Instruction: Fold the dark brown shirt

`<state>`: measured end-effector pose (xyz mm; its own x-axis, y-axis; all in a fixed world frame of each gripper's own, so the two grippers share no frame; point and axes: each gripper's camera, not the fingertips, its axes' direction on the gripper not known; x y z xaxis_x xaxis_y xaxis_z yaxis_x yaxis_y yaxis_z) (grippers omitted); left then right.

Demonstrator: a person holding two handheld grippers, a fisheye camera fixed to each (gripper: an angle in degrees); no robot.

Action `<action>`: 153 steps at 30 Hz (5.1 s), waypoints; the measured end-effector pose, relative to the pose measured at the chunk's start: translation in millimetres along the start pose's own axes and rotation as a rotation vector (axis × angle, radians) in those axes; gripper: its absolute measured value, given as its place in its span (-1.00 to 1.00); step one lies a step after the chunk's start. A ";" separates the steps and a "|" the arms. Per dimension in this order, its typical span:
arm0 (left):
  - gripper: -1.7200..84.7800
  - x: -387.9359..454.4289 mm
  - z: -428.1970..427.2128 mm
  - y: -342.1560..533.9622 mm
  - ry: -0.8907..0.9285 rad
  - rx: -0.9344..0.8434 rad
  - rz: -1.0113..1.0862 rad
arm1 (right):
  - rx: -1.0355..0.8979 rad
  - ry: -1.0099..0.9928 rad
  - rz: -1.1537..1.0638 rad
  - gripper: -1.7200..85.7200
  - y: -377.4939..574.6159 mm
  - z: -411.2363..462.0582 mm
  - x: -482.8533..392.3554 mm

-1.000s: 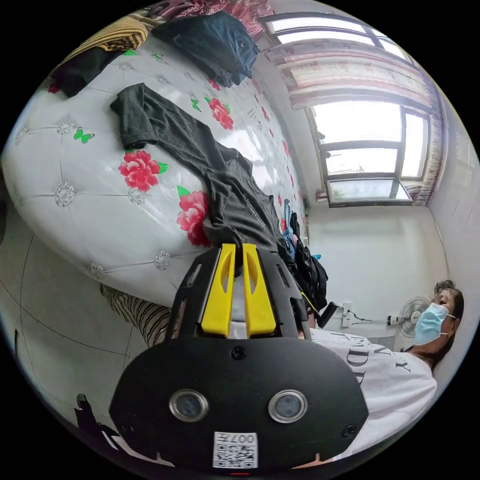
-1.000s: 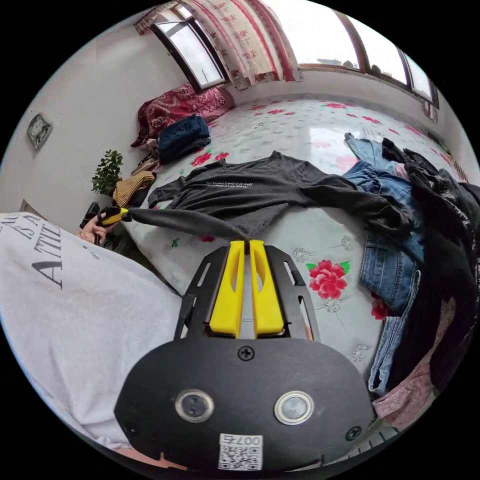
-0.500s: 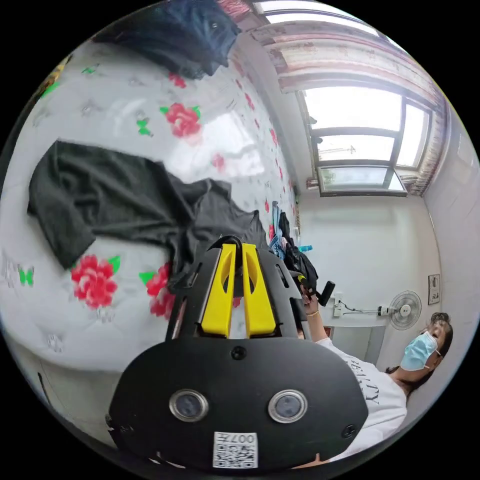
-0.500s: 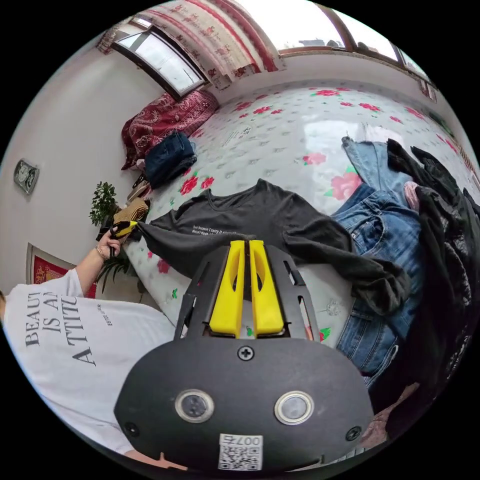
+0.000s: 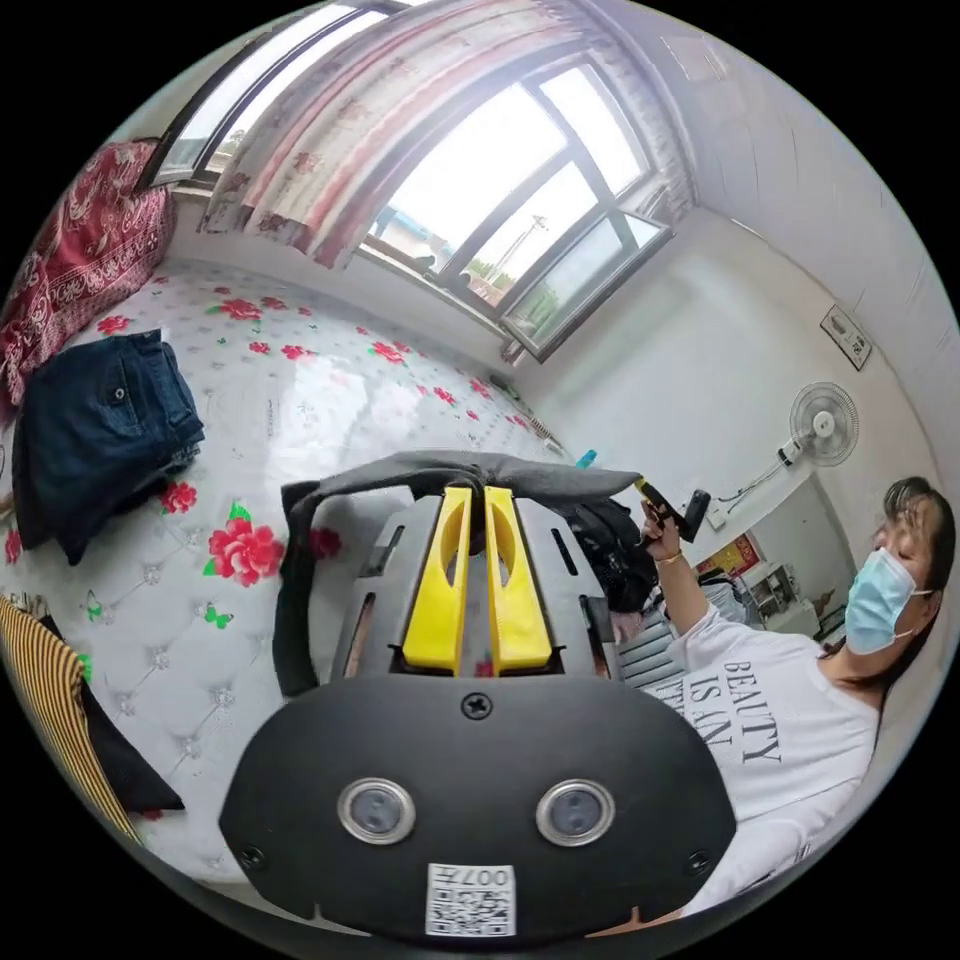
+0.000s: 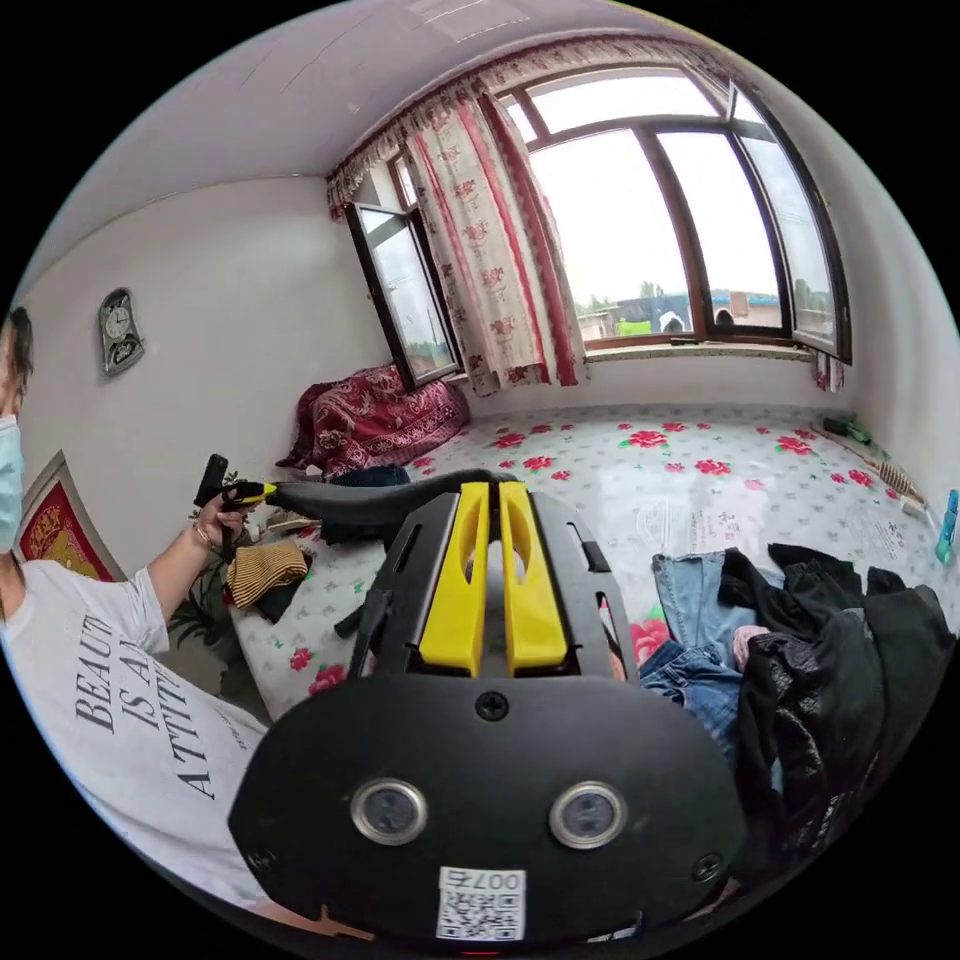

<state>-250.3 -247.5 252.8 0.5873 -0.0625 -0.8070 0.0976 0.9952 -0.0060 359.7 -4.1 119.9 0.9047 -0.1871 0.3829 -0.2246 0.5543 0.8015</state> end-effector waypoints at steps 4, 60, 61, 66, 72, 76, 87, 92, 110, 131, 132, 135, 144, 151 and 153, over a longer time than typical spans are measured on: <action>-0.97 -50.2 57.8 82.7 -0.023 -0.201 -0.168 | -0.257 0.038 0.050 -0.96 88.0 47.3 7.3; -0.98 -99.7 50.9 213.9 0.233 -0.294 -0.634 | -0.659 -0.230 0.532 -0.96 235.2 61.2 87.6; -0.98 -98.9 47.3 220.2 0.224 -0.313 -0.637 | -0.669 -0.226 0.540 -0.96 239.8 56.2 89.0; -0.98 -131.1 67.9 262.1 0.202 -0.406 -0.807 | -0.647 -0.239 0.720 -0.96 277.3 66.9 122.1; -0.98 -135.2 88.6 258.0 0.067 -0.465 -0.798 | -0.746 -0.120 0.709 -0.96 286.5 95.1 115.2; -0.98 -127.9 72.4 250.9 0.158 -0.359 -0.823 | -0.630 -0.270 0.744 -0.96 275.8 78.0 109.4; -0.98 -160.7 87.2 228.9 0.066 -0.177 -0.998 | -0.588 -0.077 0.828 -0.96 258.1 133.7 121.5; -0.98 -158.7 84.3 231.3 0.061 -0.182 -0.988 | -0.554 0.009 0.741 -0.93 248.0 125.0 102.5; -0.98 -169.3 57.9 245.9 0.093 -0.192 -0.983 | -0.795 -0.003 -0.526 -0.88 237.9 268.4 -193.2; -0.95 -140.5 15.3 310.1 -0.012 -0.344 -0.888 | -0.775 -0.197 -0.024 -0.91 231.2 168.5 -90.5; -0.94 -135.7 9.3 312.5 -0.013 -0.319 -0.883 | -0.720 -0.047 0.011 -0.89 228.6 148.7 -70.3; -0.94 -121.6 -6.1 323.5 -0.016 -0.241 -0.897 | -0.636 0.130 0.259 -0.85 240.9 108.1 -3.8; -0.93 -64.5 -26.1 347.1 -0.127 -0.036 -0.894 | -0.655 -0.156 0.314 -0.90 283.9 109.9 66.3; -0.86 -54.3 -12.5 326.2 -0.252 0.025 -0.866 | -0.743 -0.168 0.210 -0.96 270.7 78.4 64.6; -0.88 -65.9 -5.6 310.7 -0.289 0.050 -0.875 | -0.769 -0.131 0.277 -0.96 272.5 64.9 70.1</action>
<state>-263.2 66.2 300.8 0.4649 -0.8141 -0.3481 0.6322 0.5804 -0.5133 338.5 81.1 395.0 0.7925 -0.0289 0.6092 -0.0797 0.9854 0.1505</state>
